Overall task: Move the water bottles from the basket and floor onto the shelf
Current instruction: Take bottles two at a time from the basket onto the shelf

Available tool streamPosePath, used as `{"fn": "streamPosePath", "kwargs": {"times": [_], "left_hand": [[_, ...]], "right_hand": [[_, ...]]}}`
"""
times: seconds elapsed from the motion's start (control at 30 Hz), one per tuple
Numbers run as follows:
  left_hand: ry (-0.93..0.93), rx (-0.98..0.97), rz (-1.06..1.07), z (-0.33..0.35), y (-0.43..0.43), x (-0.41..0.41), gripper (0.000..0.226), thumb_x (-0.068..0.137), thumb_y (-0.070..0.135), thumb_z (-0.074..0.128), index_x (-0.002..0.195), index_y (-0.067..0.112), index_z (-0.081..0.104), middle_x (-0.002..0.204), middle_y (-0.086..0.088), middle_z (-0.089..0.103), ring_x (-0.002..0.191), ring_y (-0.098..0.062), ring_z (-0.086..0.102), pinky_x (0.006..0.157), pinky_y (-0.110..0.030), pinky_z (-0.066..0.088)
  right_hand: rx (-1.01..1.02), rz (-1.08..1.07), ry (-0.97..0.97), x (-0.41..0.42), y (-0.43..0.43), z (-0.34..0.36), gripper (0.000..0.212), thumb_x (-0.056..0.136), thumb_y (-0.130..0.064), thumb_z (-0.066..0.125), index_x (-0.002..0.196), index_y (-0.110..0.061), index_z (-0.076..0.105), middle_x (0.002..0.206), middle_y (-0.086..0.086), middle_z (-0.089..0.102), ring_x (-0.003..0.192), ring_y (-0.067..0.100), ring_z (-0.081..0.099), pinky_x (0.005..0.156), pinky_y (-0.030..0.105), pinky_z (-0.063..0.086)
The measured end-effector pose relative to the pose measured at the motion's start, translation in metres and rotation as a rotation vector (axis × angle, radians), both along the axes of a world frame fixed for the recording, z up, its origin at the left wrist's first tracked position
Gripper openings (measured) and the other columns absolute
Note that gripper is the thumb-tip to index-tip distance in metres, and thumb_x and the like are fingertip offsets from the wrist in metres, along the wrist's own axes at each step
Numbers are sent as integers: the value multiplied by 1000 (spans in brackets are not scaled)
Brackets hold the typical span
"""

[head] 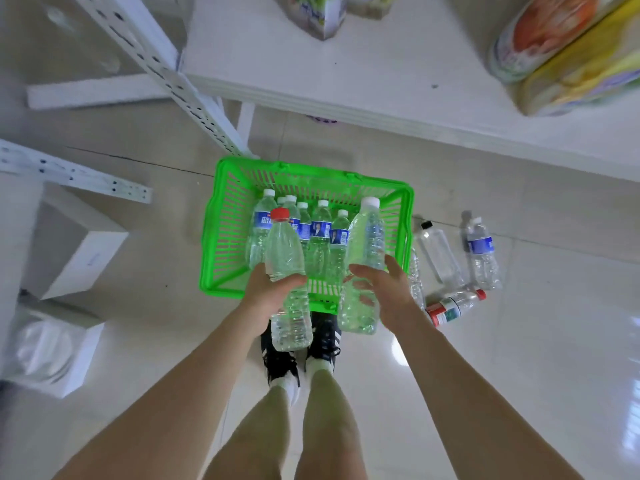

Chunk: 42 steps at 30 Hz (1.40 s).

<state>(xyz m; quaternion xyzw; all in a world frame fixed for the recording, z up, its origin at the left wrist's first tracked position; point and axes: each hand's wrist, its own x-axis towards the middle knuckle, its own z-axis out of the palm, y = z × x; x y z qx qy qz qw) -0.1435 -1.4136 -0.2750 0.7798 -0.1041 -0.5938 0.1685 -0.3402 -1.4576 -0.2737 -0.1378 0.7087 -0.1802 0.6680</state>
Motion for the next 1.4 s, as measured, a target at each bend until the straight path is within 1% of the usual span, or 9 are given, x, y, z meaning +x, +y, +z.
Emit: {"fn": "streamPosePath", "kwargs": {"times": [0.13, 0.3, 0.43, 0.57, 0.67, 0.83, 1.0, 1.23, 1.4], "left_hand": [[20, -41, 61, 45, 11, -2, 70, 59, 33, 88, 120, 20, 57, 110, -4, 69, 97, -24, 67, 83, -42, 55], [34, -135, 104, 110, 18, -3, 64, 70, 22, 85, 123, 16, 50, 110, -5, 62, 96, -22, 61, 79, -36, 49], [35, -276, 60, 164, 29, 1, 50, 73, 18, 83, 110, 22, 50, 100, 0, 60, 89, -16, 60, 68, -27, 44], [17, -385, 1, 225, 49, 10, 43, 65, 19, 85, 102, 24, 62, 98, -1, 71, 93, -20, 68, 90, -43, 53], [8, -450, -8, 265, 60, 17, 39, 67, 14, 85, 100, 23, 66, 96, -2, 74, 94, -22, 70, 89, -43, 54], [51, -568, 1, 340, 68, 24, 42, 67, 10, 85, 104, 18, 66, 95, -3, 75, 88, -21, 71, 68, -30, 50], [100, -679, 14, 403, 59, 29, 52, 61, 10, 88, 107, 18, 66, 97, -2, 76, 97, -23, 70, 90, -43, 53], [93, -851, -38, 484, 33, 38, 56, 61, 8, 88, 110, 20, 64, 102, -2, 75, 93, -20, 71, 81, -38, 55], [97, -947, -113, 535, 21, 51, 69, 48, 16, 94, 110, 19, 64, 100, -3, 76, 93, -22, 72, 88, -46, 55]], "right_hand": [[-55, 29, -32, 2, 7, 45, 65, 71, -11, 82, 128, -17, 52, 92, 4, 69, 74, 20, 63, 67, 33, 46], [-123, 17, -73, 6, 23, 101, 68, 69, -12, 82, 125, -21, 45, 104, 10, 71, 79, 19, 64, 67, 33, 43], [-234, -7, -103, 9, 45, 153, 66, 65, -11, 81, 124, -19, 52, 93, 3, 71, 85, 22, 65, 73, 34, 45], [-346, -32, -156, 13, 69, 207, 61, 61, -8, 79, 116, -18, 55, 86, 2, 72, 80, 19, 65, 73, 35, 44], [-423, -30, -167, 19, 81, 247, 62, 56, -5, 81, 110, -21, 54, 90, 6, 72, 78, 22, 65, 65, 33, 43], [-583, 25, -127, 26, 91, 329, 69, 51, -17, 82, 116, -19, 56, 96, 6, 72, 75, 16, 67, 59, 28, 44], [-705, 39, -159, 30, 79, 400, 65, 54, -18, 82, 114, -25, 58, 100, 7, 72, 79, 19, 64, 67, 35, 43], [-902, 61, -142, 32, 52, 483, 67, 54, -16, 85, 115, -25, 59, 96, 2, 74, 92, 29, 66, 85, 50, 49], [-1011, 74, -170, 36, 41, 531, 62, 64, -1, 84, 117, -18, 58, 92, -2, 75, 90, 23, 69, 75, 38, 51]]}}
